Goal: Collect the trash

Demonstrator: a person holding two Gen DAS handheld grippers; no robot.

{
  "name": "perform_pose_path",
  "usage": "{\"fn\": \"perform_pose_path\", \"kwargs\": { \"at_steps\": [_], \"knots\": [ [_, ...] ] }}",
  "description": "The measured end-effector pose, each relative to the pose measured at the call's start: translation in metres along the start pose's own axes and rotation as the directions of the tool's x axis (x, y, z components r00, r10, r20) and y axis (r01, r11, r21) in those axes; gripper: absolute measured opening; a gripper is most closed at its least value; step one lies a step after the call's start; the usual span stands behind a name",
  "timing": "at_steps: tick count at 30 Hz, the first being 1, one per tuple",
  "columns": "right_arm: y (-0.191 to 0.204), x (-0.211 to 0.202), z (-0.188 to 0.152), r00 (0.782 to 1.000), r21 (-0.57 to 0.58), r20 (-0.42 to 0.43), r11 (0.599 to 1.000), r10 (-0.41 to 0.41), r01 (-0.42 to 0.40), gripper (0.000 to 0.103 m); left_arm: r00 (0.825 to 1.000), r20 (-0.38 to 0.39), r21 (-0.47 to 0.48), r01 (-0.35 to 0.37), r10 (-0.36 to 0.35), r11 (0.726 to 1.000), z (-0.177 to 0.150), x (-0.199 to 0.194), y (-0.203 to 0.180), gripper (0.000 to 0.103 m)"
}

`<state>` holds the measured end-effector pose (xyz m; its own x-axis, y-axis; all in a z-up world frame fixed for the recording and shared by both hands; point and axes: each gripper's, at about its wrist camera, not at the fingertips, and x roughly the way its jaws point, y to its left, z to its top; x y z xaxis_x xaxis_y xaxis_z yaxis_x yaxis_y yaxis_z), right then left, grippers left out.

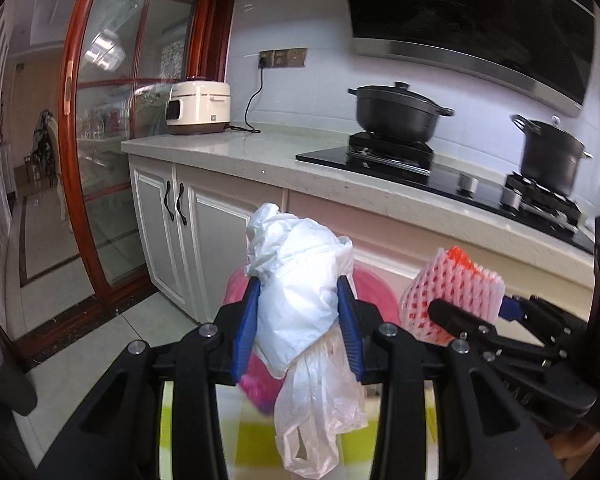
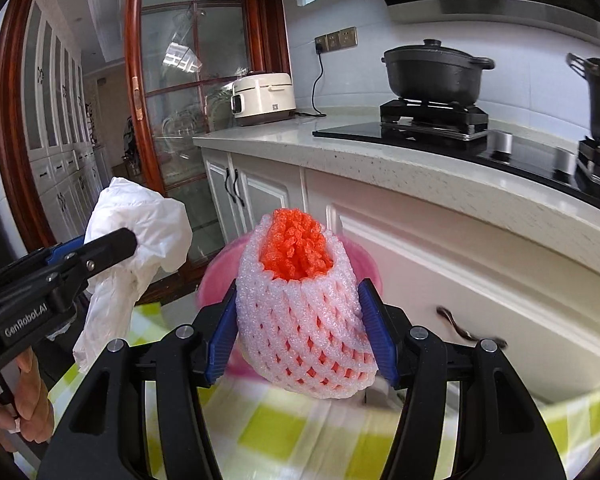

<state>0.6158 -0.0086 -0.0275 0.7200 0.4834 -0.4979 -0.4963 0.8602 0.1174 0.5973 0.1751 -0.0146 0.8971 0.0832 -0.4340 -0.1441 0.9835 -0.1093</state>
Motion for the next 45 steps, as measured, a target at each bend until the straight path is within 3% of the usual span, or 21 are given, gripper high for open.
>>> {"fn": "perform_pose_path", "kwargs": {
  "at_steps": [9,16,21,30,36,38,43,45],
  "knots": [
    [-0.018,0.060,0.015,1.000,0.042,-0.001,0.999,0.003,-0.003,0.057,1.000,-0.027,-0.044,0.011,-0.012,0.999,0.003,0.075,0.017,0.038],
    [-0.018,0.078,0.013,0.998,0.043,-0.020,0.998,0.056,-0.055,0.066,0.999,-0.048,-0.054,0.021,-0.024,0.998,-0.009,0.097,0.028,0.047],
    [-0.017,0.069,0.010,0.998,0.046,-0.004,0.997,0.061,-0.061,0.072,1.000,-0.022,-0.048,0.017,-0.018,0.999,-0.013,0.082,0.034,0.056],
    [-0.009,0.037,0.017,0.998,0.044,0.026,0.997,0.063,-0.064,0.072,1.000,0.016,-0.012,0.001,-0.001,1.000,-0.005,0.045,0.026,0.056],
    [-0.008,-0.002,0.018,0.998,0.053,0.037,0.997,0.046,-0.047,0.072,1.000,0.020,-0.044,-0.001,0.001,0.999,-0.002,0.011,0.027,0.057],
    [-0.005,-0.024,0.019,0.997,0.037,0.057,0.998,0.042,-0.044,0.072,1.000,0.025,-0.042,-0.008,0.009,0.999,-0.001,-0.004,0.025,0.063],
    [0.007,-0.071,0.022,0.996,-0.013,0.082,1.000,0.023,-0.022,0.077,0.997,0.056,-0.022,-0.052,0.053,0.998,0.003,-0.054,0.016,0.093],
    [0.009,-0.090,0.022,0.997,-0.024,0.077,1.000,0.010,-0.008,0.080,0.996,0.063,-0.012,-0.062,0.062,0.998,0.004,-0.073,0.013,0.098]
  ]
}}
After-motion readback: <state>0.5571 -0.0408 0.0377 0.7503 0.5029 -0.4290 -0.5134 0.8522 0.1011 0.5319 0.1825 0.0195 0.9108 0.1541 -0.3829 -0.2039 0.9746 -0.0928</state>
